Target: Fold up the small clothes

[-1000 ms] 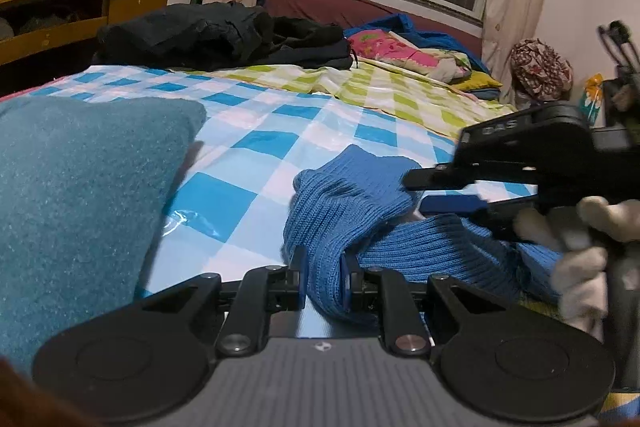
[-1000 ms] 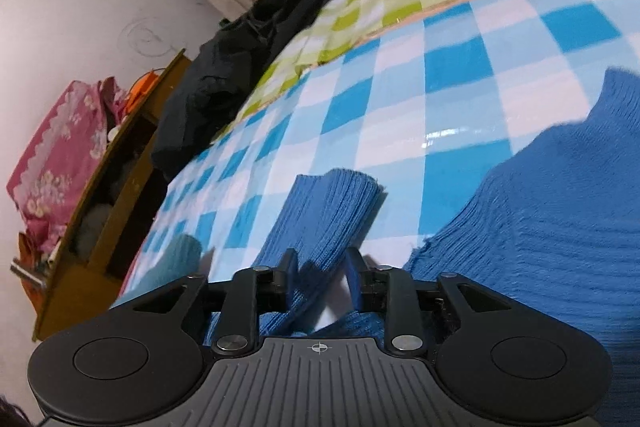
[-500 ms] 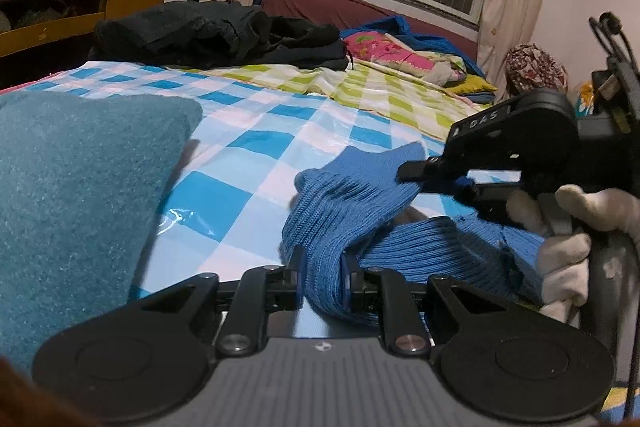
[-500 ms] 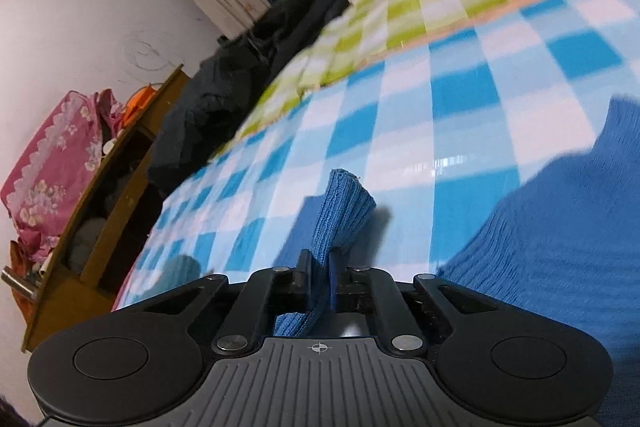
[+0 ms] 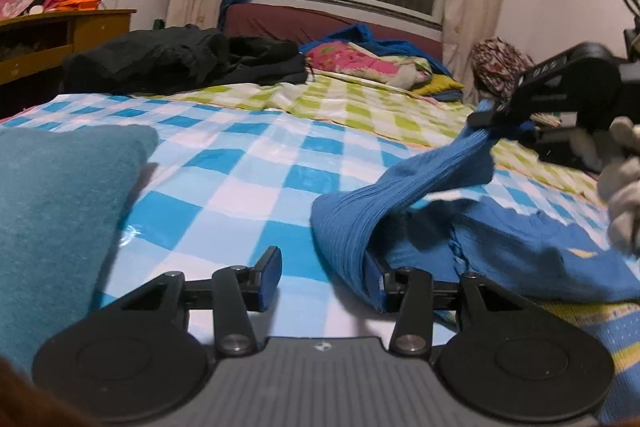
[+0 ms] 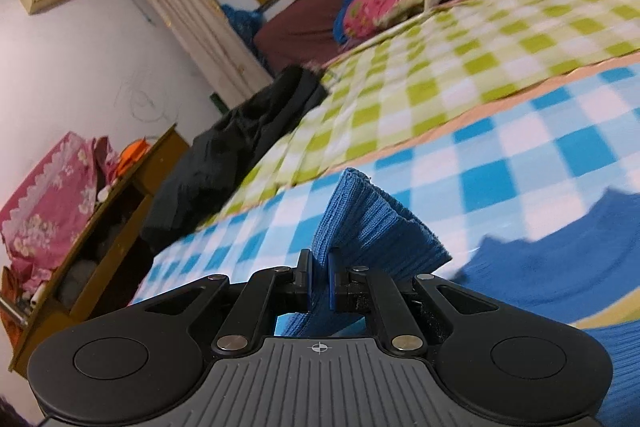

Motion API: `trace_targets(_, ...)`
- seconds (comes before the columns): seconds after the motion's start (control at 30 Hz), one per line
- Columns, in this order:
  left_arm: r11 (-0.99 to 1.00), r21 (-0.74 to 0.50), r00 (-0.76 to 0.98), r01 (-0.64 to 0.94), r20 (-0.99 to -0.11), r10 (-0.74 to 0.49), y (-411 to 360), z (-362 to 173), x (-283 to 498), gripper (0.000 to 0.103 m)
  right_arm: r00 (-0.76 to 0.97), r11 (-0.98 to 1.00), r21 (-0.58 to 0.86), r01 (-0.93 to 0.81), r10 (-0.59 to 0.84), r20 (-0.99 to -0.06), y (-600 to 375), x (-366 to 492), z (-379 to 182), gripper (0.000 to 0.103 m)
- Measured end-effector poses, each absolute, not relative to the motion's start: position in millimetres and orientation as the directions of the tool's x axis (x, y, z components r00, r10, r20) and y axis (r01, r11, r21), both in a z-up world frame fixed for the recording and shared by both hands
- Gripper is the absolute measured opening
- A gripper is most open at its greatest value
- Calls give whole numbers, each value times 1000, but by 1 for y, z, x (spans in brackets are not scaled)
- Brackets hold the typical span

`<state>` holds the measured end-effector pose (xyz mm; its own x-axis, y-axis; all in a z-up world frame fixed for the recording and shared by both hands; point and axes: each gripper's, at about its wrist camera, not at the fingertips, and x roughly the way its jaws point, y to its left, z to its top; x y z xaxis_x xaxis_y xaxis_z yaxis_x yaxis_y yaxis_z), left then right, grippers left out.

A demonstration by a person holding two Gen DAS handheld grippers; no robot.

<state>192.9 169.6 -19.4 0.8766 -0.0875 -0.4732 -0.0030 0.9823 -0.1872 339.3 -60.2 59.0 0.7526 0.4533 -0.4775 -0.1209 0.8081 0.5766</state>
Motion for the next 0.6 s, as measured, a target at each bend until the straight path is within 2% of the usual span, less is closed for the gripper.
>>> trace_targets(0.6,991,-50,881,121,-454,-131,87,10,194,50,861,824,563,-63,330,-387,-189,297,100,8)
